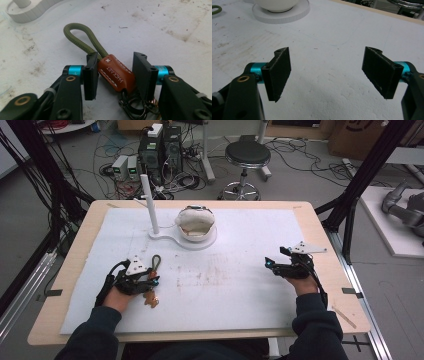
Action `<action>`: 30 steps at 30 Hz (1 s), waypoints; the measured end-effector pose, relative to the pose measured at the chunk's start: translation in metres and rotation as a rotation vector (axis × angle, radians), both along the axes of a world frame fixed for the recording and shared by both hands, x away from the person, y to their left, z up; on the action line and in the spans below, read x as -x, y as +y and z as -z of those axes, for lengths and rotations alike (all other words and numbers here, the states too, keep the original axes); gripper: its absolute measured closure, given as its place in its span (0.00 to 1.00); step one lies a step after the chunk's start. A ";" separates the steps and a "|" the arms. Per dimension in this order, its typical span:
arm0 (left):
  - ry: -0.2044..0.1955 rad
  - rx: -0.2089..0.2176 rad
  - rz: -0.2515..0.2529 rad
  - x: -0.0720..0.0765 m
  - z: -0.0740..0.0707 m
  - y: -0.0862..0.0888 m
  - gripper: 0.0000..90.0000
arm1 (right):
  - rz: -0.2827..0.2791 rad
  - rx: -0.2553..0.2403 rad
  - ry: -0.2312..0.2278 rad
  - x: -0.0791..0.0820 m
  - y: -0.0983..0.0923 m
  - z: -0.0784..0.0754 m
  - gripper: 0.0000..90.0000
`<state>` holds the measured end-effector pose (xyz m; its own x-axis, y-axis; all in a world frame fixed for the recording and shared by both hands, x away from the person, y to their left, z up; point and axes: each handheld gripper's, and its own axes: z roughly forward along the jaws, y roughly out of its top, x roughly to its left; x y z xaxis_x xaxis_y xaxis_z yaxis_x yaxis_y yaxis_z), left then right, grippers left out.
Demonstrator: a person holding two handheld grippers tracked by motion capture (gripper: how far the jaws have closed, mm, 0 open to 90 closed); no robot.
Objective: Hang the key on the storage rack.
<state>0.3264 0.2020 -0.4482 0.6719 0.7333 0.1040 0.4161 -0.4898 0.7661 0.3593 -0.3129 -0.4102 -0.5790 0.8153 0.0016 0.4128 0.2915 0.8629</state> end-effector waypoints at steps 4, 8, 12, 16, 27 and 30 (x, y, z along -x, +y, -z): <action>0.100 0.157 -0.187 0.002 -0.004 -0.002 0.44 | 0.001 -0.002 -0.002 0.000 -0.001 0.000 0.26; 0.136 0.192 -0.292 0.005 -0.004 -0.002 0.44 | 0.002 0.001 0.006 -0.001 -0.001 0.001 0.26; 0.133 0.170 -0.259 0.001 0.000 -0.006 0.66 | -0.008 0.008 0.010 -0.001 0.001 0.001 0.27; 0.105 0.107 -0.165 -0.002 -0.002 -0.007 0.73 | -0.008 0.008 0.009 -0.001 0.001 0.001 0.27; 0.097 0.108 -0.226 -0.007 0.002 -0.010 0.39 | -0.009 0.007 0.014 -0.001 0.000 0.001 0.27; 0.086 0.065 -0.214 -0.004 0.000 -0.017 0.48 | -0.016 0.012 0.016 -0.001 0.001 0.002 0.27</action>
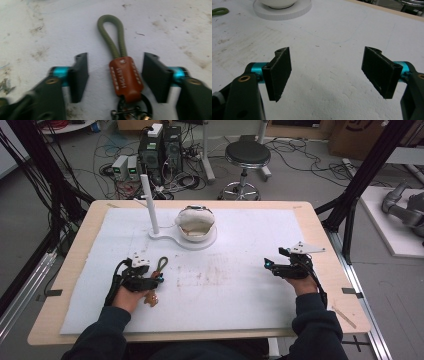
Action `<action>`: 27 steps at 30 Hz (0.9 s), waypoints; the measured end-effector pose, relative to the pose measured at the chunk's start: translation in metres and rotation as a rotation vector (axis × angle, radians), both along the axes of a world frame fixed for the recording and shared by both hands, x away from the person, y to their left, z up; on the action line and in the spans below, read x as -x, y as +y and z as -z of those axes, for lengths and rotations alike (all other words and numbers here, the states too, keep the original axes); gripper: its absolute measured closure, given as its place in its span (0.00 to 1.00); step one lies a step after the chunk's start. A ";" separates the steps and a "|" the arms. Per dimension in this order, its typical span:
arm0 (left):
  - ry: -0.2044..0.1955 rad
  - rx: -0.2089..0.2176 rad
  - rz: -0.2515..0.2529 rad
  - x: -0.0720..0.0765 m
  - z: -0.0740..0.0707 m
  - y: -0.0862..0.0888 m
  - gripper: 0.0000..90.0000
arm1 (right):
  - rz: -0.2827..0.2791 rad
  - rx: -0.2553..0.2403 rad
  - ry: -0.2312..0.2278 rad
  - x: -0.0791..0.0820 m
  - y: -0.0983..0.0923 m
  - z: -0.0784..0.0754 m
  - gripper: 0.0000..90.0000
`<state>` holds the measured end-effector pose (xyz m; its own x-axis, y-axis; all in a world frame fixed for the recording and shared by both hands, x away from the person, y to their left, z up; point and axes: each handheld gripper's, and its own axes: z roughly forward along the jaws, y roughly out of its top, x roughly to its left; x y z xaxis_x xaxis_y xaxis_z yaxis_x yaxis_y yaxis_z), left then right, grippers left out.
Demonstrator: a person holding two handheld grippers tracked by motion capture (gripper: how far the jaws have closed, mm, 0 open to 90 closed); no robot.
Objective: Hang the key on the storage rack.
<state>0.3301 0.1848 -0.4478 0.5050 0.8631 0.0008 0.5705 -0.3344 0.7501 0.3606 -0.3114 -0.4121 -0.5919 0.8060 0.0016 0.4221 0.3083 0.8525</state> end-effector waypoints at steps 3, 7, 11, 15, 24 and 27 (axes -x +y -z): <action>-0.009 -0.028 0.074 0.002 -0.002 -0.003 0.76 | 0.001 0.001 0.000 0.000 0.000 0.000 0.27; -0.012 0.019 0.073 0.001 -0.005 0.003 0.78 | 0.003 0.002 -0.002 0.001 -0.001 0.000 0.27; -0.071 0.102 0.064 0.003 -0.014 0.010 0.79 | 0.009 -0.007 0.001 0.001 -0.003 -0.001 0.27; -0.165 0.213 0.058 0.009 -0.028 0.022 0.79 | 0.011 -0.011 -0.002 0.001 -0.004 -0.001 0.27; -0.337 0.281 0.009 0.018 -0.056 0.042 0.79 | 0.016 -0.016 -0.005 0.002 -0.006 -0.001 0.27; -0.402 0.300 -0.009 0.018 -0.072 0.050 0.79 | 0.022 -0.021 -0.005 0.002 -0.006 -0.002 0.27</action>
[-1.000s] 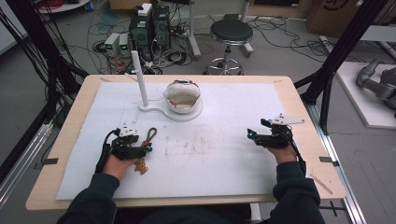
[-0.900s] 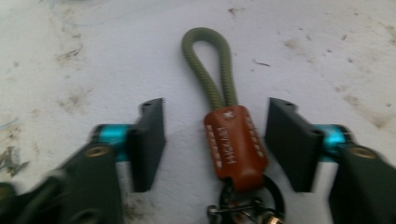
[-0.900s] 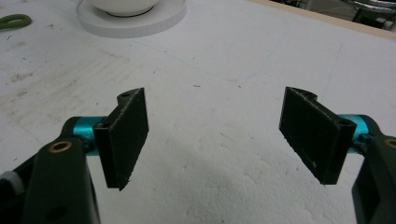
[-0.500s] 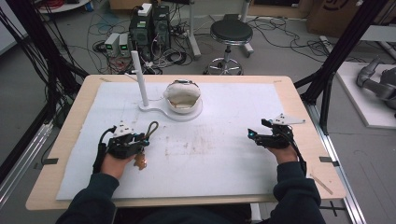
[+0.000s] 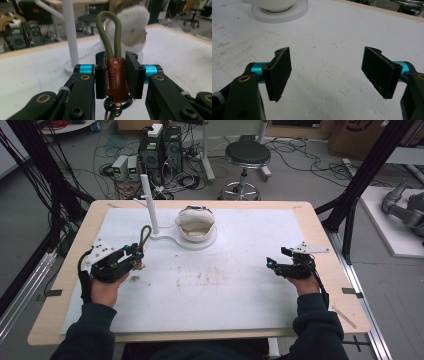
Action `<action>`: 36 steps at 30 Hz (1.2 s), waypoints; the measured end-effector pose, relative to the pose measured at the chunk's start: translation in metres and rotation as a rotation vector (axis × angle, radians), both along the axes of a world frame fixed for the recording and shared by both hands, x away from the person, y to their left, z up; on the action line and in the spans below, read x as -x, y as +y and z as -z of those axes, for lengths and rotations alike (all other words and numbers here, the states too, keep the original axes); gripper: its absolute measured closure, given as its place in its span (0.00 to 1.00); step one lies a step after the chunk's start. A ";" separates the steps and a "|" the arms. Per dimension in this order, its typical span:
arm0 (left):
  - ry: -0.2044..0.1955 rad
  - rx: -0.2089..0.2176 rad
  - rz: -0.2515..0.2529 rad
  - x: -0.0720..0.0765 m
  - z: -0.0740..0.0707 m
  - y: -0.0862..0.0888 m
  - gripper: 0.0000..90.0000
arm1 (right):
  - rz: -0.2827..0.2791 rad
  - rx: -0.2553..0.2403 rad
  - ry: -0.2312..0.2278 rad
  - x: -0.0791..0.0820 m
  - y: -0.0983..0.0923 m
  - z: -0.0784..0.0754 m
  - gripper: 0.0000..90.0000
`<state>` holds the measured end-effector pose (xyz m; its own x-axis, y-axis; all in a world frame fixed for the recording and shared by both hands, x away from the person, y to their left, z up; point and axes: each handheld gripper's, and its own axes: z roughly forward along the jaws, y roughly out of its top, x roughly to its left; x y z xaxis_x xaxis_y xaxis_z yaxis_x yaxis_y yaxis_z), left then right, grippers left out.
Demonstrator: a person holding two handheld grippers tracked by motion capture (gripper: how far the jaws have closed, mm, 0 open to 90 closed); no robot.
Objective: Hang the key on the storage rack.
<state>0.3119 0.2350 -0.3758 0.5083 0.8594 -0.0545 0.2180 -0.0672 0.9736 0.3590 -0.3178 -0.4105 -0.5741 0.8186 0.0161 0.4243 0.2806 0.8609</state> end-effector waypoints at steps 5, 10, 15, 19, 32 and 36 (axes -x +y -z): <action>-0.065 0.011 -0.029 -0.006 -0.021 0.007 0.79 | 0.001 -0.002 -0.001 0.000 0.000 0.000 0.27; -0.105 -0.008 -0.026 -0.022 -0.045 0.003 0.79 | 0.001 -0.003 -0.003 0.000 0.000 0.000 0.27; -0.097 -0.040 -0.042 -0.043 -0.058 -0.004 0.79 | 0.005 -0.009 0.000 -0.001 -0.002 0.000 0.27; -0.060 -0.079 -0.075 -0.060 -0.057 -0.008 0.79 | 0.003 -0.010 0.000 -0.001 -0.001 0.000 0.27; 0.047 -0.181 -0.141 -0.097 -0.043 -0.020 0.79 | -0.003 -0.006 0.012 -0.002 0.000 0.002 0.27; 0.086 -0.209 -0.140 -0.109 -0.037 -0.027 0.79 | -0.001 -0.013 0.017 -0.002 -0.002 0.002 0.27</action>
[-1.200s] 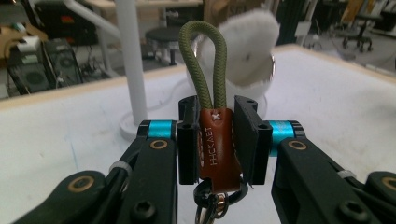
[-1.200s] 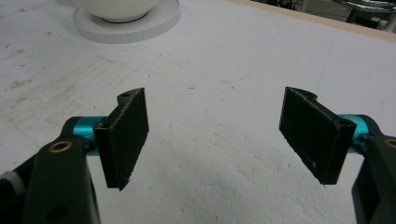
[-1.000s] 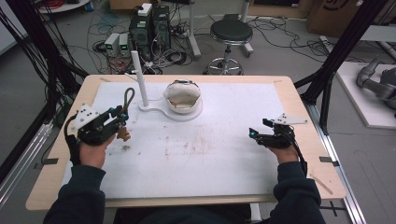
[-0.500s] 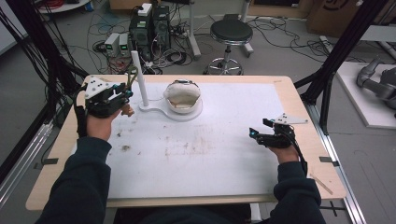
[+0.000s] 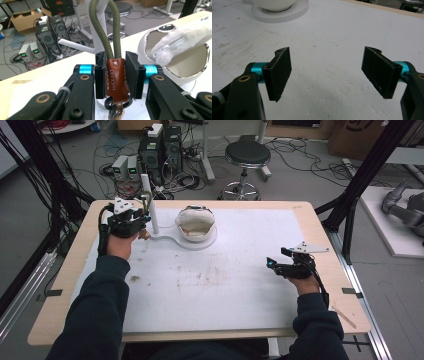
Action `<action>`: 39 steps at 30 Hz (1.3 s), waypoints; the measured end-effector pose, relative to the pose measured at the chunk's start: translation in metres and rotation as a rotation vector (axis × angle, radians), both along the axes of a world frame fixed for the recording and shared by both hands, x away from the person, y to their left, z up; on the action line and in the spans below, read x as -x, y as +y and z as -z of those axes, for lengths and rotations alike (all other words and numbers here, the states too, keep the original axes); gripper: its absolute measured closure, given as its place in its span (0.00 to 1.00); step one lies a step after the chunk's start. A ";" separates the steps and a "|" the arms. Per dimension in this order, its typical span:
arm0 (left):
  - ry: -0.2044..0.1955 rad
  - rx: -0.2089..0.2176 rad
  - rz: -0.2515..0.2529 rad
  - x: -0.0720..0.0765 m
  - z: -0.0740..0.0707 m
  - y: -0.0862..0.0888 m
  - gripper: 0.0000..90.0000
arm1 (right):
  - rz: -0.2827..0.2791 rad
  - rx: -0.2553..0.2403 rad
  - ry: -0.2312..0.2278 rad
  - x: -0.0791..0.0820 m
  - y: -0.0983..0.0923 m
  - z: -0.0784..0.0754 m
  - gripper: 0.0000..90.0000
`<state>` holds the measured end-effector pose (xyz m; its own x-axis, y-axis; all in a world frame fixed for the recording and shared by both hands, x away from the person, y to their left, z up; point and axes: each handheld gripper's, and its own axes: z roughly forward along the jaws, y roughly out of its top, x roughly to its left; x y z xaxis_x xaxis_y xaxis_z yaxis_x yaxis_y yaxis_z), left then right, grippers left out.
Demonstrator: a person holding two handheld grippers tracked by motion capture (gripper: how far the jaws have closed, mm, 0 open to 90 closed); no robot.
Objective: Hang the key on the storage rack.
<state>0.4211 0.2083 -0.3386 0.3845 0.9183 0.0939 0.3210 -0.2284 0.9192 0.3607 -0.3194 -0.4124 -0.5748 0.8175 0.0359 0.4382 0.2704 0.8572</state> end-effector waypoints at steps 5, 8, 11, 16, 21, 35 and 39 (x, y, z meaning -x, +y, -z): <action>0.022 -0.017 0.003 -0.003 0.004 -0.004 0.78 | 0.003 -0.007 0.006 0.000 -0.002 0.001 0.27; 0.025 -0.017 0.005 -0.003 0.005 -0.004 0.77 | 0.002 -0.007 -0.001 0.000 -0.002 0.000 0.27; 0.030 -0.019 0.008 -0.002 0.007 -0.003 0.75 | -0.001 -0.009 -0.002 0.001 -0.002 0.000 0.27; 0.030 0.006 -0.001 0.003 0.012 0.003 0.61 | -0.001 -0.013 -0.001 0.001 -0.002 0.000 0.27; 0.027 0.102 0.011 0.018 0.024 0.014 0.44 | 0.001 -0.014 -0.002 0.001 -0.002 -0.001 0.27; -0.072 0.247 0.178 0.067 0.054 0.035 0.24 | -0.006 -0.020 -0.011 0.001 -0.003 0.000 0.27; -0.046 0.231 0.192 0.075 0.065 0.032 0.24 | -0.003 -0.034 -0.015 0.000 -0.005 0.001 0.27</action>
<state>0.3465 0.2407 -0.4038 0.5535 0.8282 -0.0875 0.2485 -0.0639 0.9665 0.3611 -0.3240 -0.4135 -0.5779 0.8143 0.0547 0.4242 0.2424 0.8725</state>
